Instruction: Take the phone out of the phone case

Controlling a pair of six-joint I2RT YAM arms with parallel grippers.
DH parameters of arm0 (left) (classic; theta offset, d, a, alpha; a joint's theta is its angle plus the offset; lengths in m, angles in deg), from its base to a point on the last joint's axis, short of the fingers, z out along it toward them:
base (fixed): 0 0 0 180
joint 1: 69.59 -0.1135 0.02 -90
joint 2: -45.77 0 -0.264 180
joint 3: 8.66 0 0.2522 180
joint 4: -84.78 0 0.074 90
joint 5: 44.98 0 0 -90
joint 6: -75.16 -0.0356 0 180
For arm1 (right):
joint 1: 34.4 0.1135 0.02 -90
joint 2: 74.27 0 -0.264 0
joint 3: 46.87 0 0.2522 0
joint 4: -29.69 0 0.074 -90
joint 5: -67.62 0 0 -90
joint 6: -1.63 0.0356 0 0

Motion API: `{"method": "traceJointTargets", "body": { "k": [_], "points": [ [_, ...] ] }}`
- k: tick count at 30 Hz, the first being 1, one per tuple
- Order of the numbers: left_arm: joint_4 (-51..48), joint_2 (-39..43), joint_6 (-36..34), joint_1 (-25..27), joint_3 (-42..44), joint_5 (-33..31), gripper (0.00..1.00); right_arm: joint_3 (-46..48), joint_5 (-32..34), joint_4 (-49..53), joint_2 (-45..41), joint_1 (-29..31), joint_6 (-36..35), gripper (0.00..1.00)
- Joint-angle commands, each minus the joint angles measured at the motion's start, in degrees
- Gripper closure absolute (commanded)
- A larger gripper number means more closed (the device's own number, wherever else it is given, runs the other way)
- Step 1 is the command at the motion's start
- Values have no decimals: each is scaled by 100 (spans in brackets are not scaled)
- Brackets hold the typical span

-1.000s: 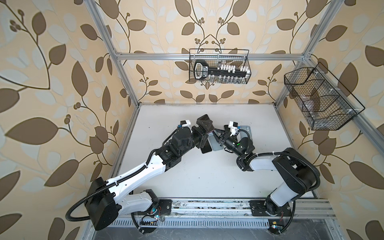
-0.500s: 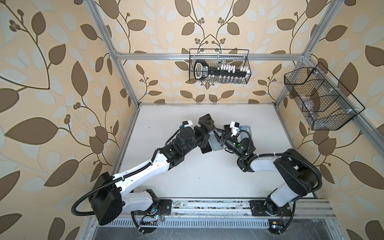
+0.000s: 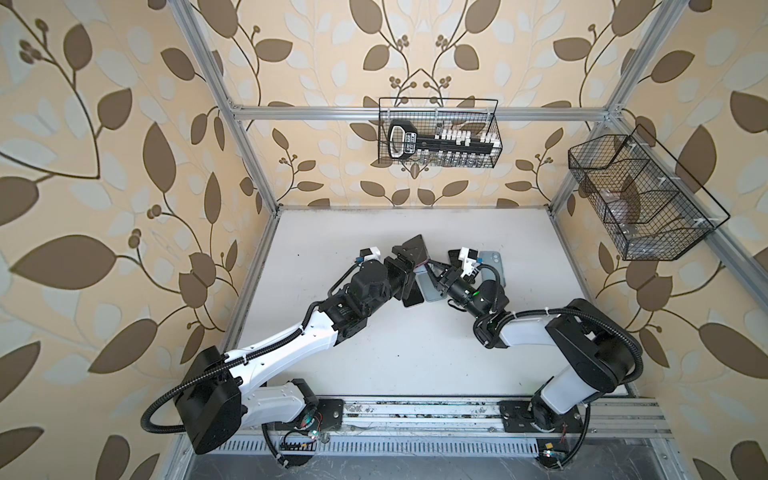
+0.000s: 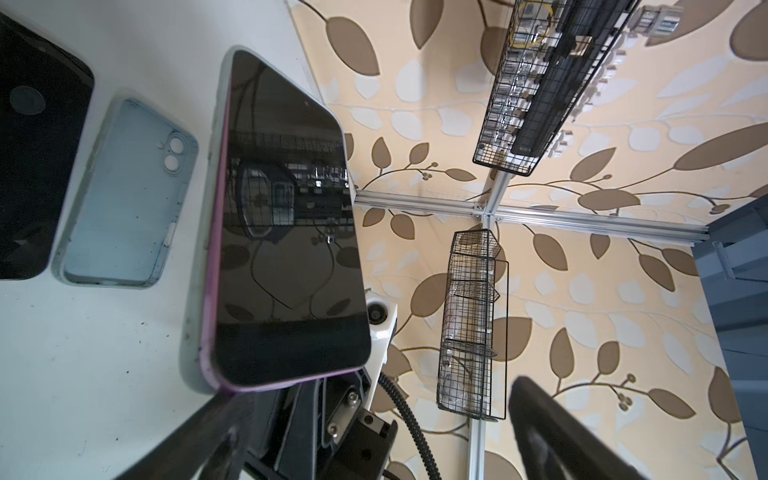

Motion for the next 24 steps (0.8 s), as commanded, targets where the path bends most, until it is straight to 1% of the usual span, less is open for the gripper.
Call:
{"method": "traceJointTargets", "body": {
  "k": [1,7,12,20,22,24],
  "points": [
    [136,101,20,-20,57,-548,5,55,40,-865,-261,99,11,100],
    [110,68,27,-20,4,-549,8,73,95,-912,-211,146,-25,100],
    [123,-21,37,-20,-73,-490,14,91,140,-983,-158,157,-15,100],
    [151,-119,64,-19,-119,-446,29,91,166,-1084,-84,163,-24,100],
    [118,-111,59,-20,-111,-488,35,91,166,-1121,-70,175,-31,100],
    [149,-110,48,-20,-102,-503,39,89,166,-1125,-57,177,-24,100]
  ]
}}
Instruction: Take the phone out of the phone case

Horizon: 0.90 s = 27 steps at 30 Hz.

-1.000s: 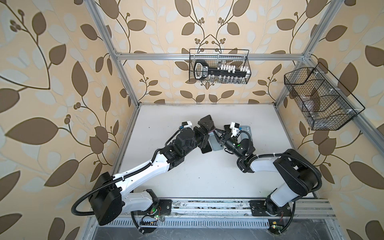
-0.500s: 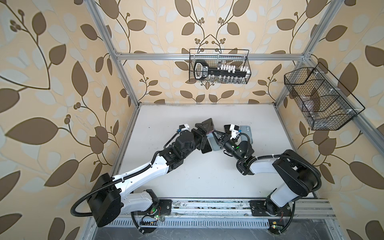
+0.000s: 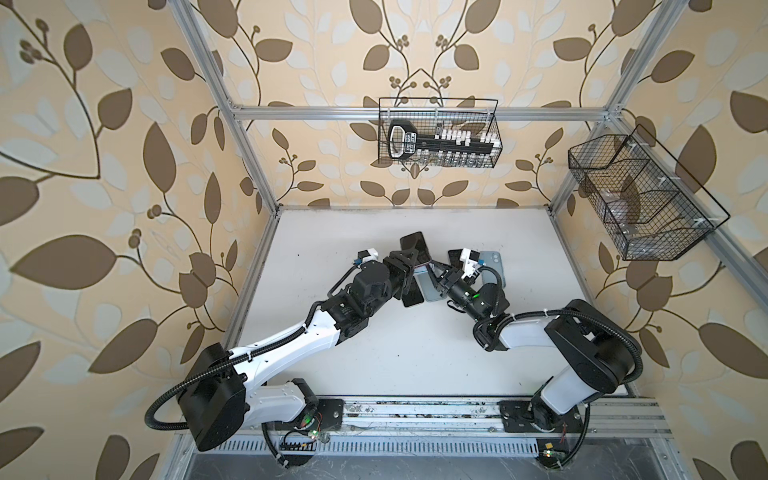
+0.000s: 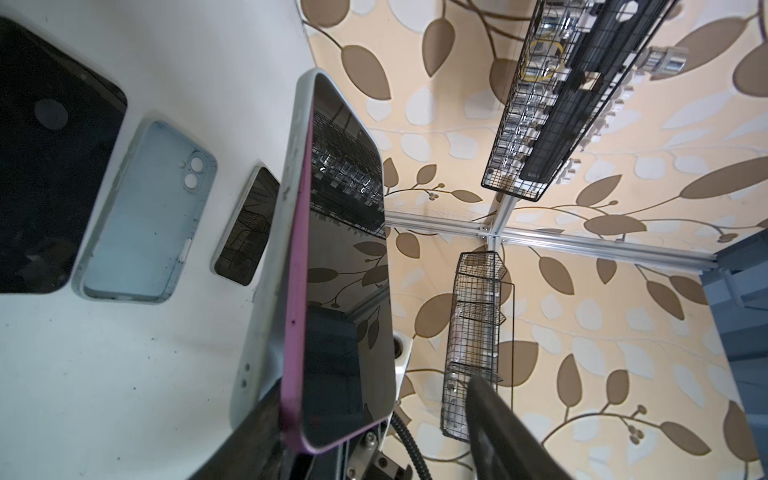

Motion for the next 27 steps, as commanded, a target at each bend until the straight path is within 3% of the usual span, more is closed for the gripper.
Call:
{"method": "traceJointTargets", "body": {
  "k": [1,6,12,20,27],
  "points": [
    [128,13,-85,-13,-127,-233,41,26,-81,-826,-67,80,13,100],
    [124,4,-138,-13,-170,-261,50,52,-50,-823,-62,125,5,100],
    [166,-42,-173,-13,-211,-263,67,77,6,-826,-40,204,-5,100],
    [286,-147,-155,-13,-214,-212,80,113,103,-820,52,326,14,100],
    [317,-130,-201,-13,-236,-237,100,137,196,-817,123,423,32,100]
  ]
}}
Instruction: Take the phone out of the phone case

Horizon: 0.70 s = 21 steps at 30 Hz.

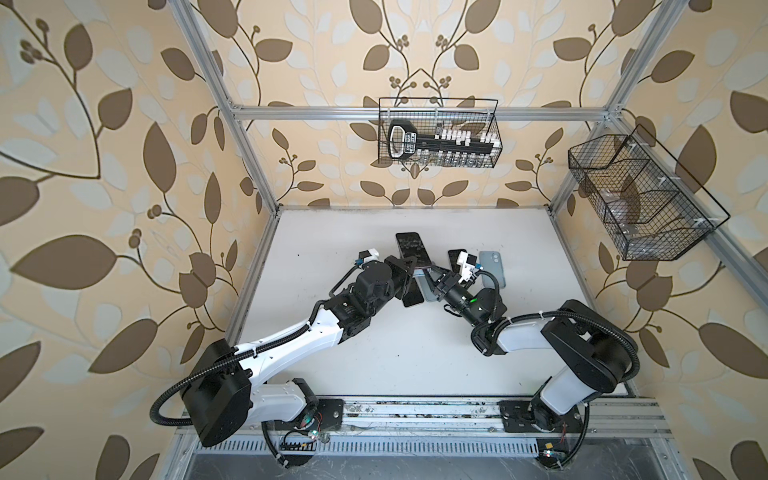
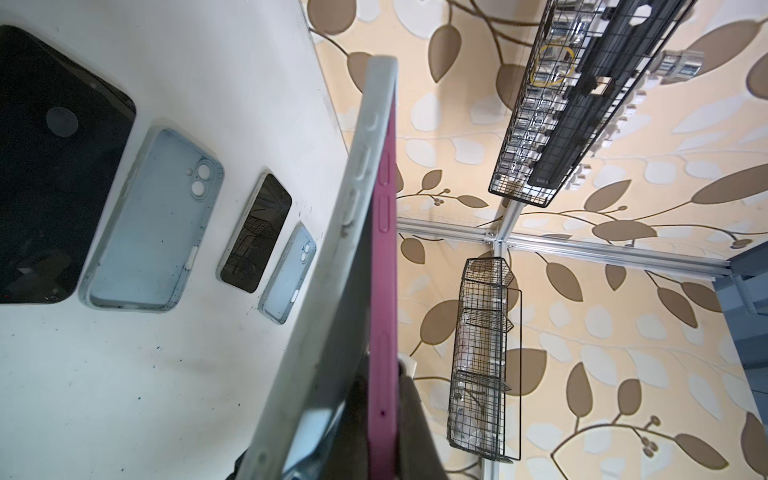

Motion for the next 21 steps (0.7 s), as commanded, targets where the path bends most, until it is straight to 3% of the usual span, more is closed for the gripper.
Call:
{"method": "traceJointTargets", "body": {
  "k": [1,9,16,21],
  "points": [
    [243,32,-167,-15,-231,-166,100,61,-100,-605,51,114,20,100],
    [502,-49,35,-11,-346,150,100,184,102,-245,-50,141,-106,100],
    [555,76,19,176,-698,372,100,326,424,664,-331,145,-744,100],
    [508,104,-55,287,-950,442,100,419,628,753,-282,135,-948,100]
  ]
}}
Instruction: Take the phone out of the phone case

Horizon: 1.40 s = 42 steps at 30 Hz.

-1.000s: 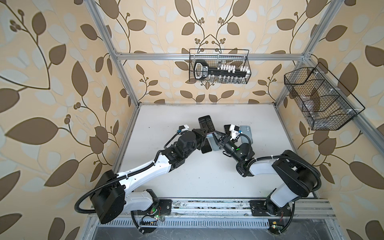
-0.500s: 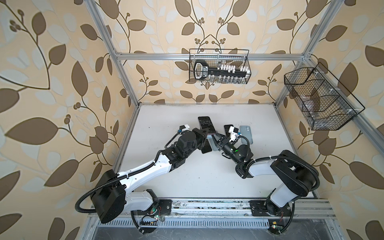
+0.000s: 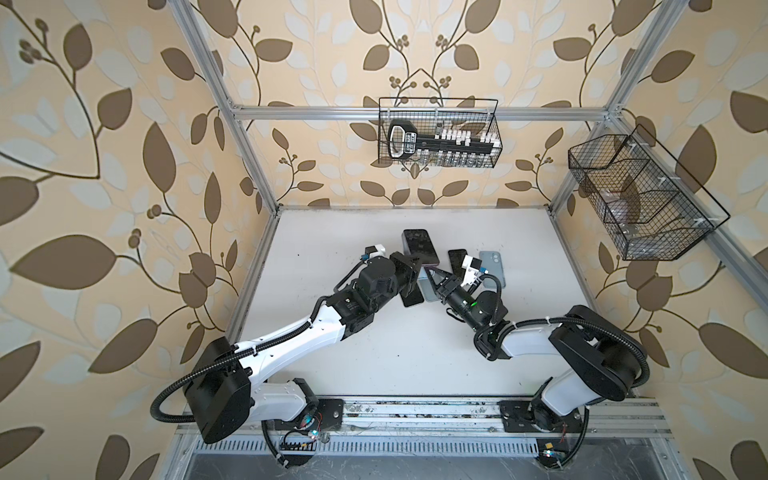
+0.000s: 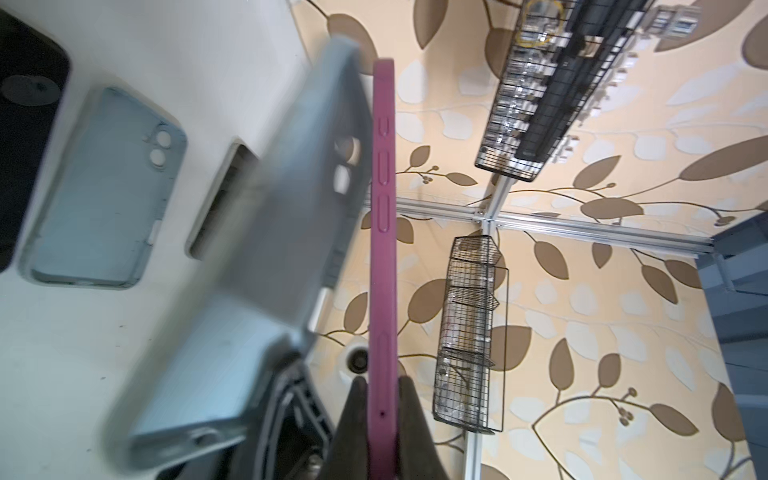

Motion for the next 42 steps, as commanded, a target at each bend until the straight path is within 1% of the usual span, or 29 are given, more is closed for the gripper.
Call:
{"method": "traceJointTargets", "body": {
  "k": [1,5,9,13,15,17,19,23,26,29,32,35,42],
  "points": [
    [594,200,-92,112,-452,146,100,146,111,153,36,33,-293,100],
    [594,224,-139,194,-515,164,100,237,171,176,50,-70,-406,100],
    [411,358,-397,212,-542,139,100,385,108,244,-116,-216,-480,100],
    [-19,710,-939,203,-460,-53,100,657,9,898,-790,-389,-605,100],
    [-268,986,-1210,203,-358,-254,100,758,-105,1535,-1241,-521,-689,100],
    [-556,1278,-1358,195,-249,-480,100,807,-329,2490,-1809,-711,-761,100],
    [-698,1549,-1530,187,-98,-669,100,980,-394,3155,-2398,-863,-779,100],
    [-1099,2055,-1786,144,96,-1017,100,1068,-532,4838,-3637,-1116,-1026,100],
    [-1199,2375,-1814,47,274,-1112,100,1161,-861,5630,-4224,-1434,-1104,100],
    [-1375,2599,-1806,-130,368,-1049,100,1308,-1082,6121,-4586,-1646,-1158,100],
    [-1427,2761,-1750,-298,479,-916,100,1595,-1013,6330,-4901,-1686,-1121,100],
    [-1463,2900,-1671,-408,627,-842,100,1953,-971,6315,-5088,-1727,-983,100],
    [-1394,3059,-1404,-695,949,-615,100,2431,-874,6264,-5136,-1809,-916,100]
  ]
}}
